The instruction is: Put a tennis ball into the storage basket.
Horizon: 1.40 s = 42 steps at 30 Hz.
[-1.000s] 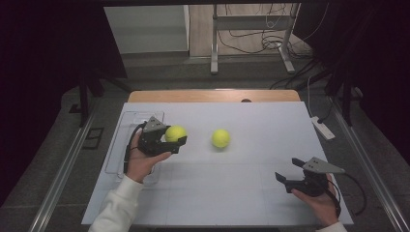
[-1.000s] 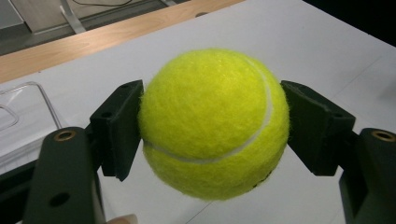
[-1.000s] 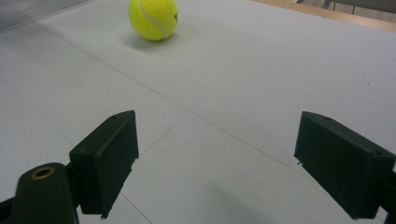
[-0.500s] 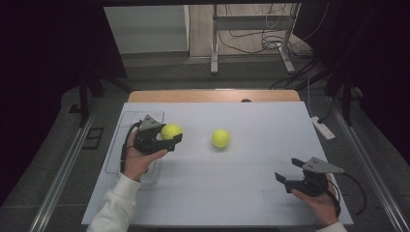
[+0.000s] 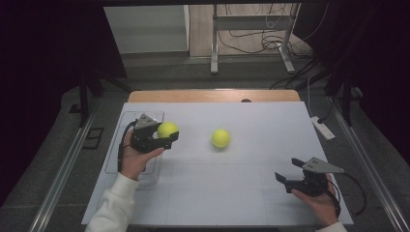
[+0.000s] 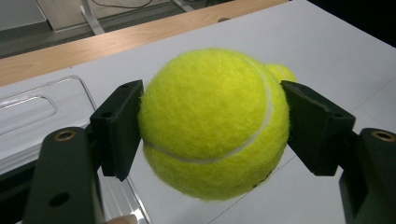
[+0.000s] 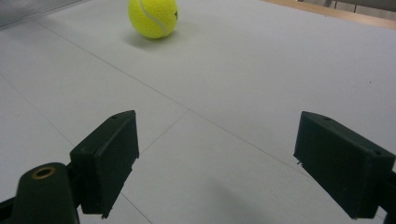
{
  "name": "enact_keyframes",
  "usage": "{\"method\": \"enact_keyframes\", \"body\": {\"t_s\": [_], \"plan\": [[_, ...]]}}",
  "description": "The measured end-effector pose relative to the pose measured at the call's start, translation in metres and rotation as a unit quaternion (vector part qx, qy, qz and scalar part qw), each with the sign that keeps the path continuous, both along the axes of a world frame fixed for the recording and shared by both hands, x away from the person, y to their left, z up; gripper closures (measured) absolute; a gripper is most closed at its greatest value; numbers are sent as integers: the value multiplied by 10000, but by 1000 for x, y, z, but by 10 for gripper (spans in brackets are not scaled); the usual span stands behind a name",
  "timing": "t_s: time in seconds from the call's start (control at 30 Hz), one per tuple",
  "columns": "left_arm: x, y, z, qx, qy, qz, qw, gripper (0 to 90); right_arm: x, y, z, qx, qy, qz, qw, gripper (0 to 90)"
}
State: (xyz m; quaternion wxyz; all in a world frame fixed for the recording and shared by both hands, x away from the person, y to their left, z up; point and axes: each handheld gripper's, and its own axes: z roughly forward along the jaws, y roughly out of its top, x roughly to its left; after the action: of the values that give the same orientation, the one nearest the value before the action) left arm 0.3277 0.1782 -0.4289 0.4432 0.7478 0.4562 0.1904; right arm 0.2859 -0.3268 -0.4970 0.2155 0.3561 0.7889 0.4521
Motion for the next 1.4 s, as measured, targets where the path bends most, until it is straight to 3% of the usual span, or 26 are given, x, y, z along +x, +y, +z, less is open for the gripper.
{"method": "enact_keyframes", "body": {"t_s": [1.4], "plan": [[3, 20, 0, -102, -38, 360, 9993, 271, 0, 0, 0, -4, -6, -10, 10000, 143]]}}
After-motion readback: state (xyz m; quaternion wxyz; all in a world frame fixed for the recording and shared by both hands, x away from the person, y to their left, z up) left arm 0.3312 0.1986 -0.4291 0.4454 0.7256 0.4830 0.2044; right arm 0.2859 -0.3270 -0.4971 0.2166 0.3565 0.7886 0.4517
